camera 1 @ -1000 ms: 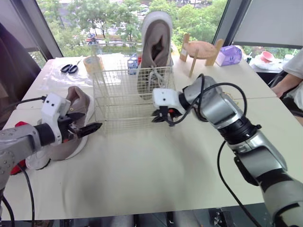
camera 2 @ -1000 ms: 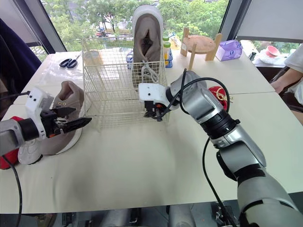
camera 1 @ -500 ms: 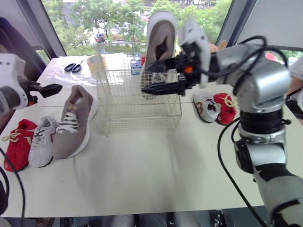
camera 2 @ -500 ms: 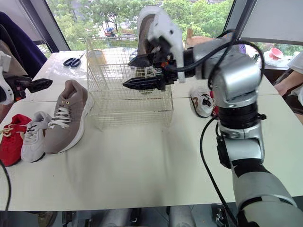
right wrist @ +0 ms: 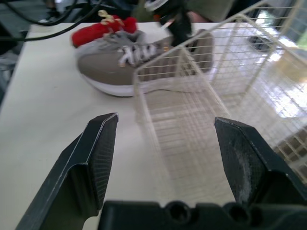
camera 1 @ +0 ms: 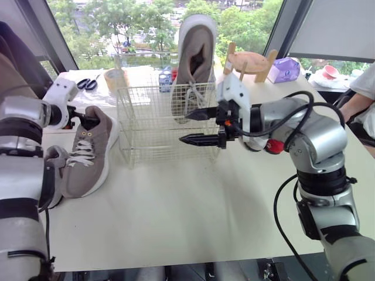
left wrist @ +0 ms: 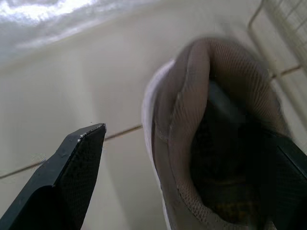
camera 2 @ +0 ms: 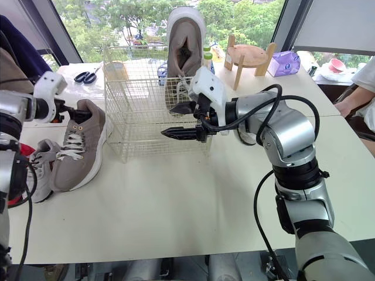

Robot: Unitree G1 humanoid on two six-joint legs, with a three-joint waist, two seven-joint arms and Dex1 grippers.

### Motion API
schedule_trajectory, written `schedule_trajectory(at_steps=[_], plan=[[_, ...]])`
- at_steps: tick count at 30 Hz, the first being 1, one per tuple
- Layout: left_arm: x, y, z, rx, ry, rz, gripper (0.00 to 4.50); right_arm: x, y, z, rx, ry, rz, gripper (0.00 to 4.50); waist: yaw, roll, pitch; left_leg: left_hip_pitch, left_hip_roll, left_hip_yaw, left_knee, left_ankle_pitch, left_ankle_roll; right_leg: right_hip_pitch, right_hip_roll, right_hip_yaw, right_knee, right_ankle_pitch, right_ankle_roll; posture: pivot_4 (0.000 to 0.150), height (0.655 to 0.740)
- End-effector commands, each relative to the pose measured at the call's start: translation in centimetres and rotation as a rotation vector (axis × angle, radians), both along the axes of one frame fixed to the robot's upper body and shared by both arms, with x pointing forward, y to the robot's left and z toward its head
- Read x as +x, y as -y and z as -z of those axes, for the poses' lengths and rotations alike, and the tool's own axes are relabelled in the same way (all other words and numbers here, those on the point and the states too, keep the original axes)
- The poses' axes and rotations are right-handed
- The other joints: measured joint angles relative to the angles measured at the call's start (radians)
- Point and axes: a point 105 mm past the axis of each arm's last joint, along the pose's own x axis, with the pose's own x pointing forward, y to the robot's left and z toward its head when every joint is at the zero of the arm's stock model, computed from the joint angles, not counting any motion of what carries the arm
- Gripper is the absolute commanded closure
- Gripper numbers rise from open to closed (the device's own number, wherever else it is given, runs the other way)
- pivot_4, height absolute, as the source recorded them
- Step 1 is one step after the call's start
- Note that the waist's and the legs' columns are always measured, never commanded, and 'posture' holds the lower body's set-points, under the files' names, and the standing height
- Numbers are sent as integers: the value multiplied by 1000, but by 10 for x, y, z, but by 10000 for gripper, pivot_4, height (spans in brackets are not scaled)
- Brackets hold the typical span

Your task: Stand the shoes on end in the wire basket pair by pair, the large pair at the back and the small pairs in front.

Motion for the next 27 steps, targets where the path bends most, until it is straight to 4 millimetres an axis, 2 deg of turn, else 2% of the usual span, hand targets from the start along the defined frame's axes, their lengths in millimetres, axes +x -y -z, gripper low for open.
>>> schedule_trajectory(at_steps=[1,3,7,9,11,14,15,19,20,22,23,25,27], plan=[[-1,-6,5,76,-35,-18,5320,-2,-2,-8,52,28,33,10207,2,0,0,0,0,0,0,0,0,0,0,0,0,0,0,1500,7400],[0,-4,11,83,-40,-17,12719,-1,-2,-7,71,20,55,10207,3,0,0,0,0,-2,0,0,0,0,0,0,0,0,0,1500,7400],[5,4,14,55,-27,-16,34386,0,-2,-5,87,8,79,10207,0,0,0,0,1,-3,2,-1,1,0,0,0,1,0,0,1500,7400],[6,6,14,40,-20,-21,43673,-1,-1,-5,89,4,82,10207,2,0,0,0,1,-3,2,-1,1,0,0,0,1,0,0,1500,7400],[6,1,8,24,15,-51,44415,-1,0,-5,88,3,82,10207,4,0,0,0,1,-3,3,-1,1,0,-1,0,1,0,0,1500,7400],[9,-6,-17,-67,140,-103,44415,-1,4,-6,91,2,87,10207,3,0,0,0,2,-3,5,-1,2,0,-1,0,1,0,0,1500,7400],[10,-9,-29,-102,193,-117,44415,0,5,-7,95,2,89,10207,3,0,0,0,2,-4,5,-1,2,0,-1,0,1,0,0,1500,7400],[0,-30,-123,-292,528,-252,44415,0,15,-18,159,-15,90,10207,4,-8,3,-5,3,-7,9,-1,2,-2,0,-2,2,0,0,1500,7400],[-3,-34,-136,-304,574,-272,44415,0,17,-20,170,-15,90,10207,4,-10,2,-10,4,-9,11,-1,2,-4,0,-4,3,0,1,1500,7400],[-26,-48,-209,-203,865,-319,44415,0,22,-30,189,-4,84,10207,5,-10,2,-14,2,-9,12,-1,2,-7,-2,-4,5,2,3,1500,7400],[-39,-51,-238,-169,987,-341,44415,0,24,-37,204,-2,76,10207,5,-10,2,-15,2,-9,12,-1,2,-8,-3,-3,4,3,4,1500,7400],[-58,-44,-277,-218,1138,-350,44415,-1,27,-47,229,1,57,10207,5,-10,2,-16,0,-7,12,-2,2,-9,-5,-3,2,3,5,1500,7400],[-72,-17,-313,-249,1328,-257,44415,-2,30,-54,246,10,35,10207,11,-10,2,-17,-1,-7,12,-2,4,-9,-7,-3,1,4,7,1500,7400]])
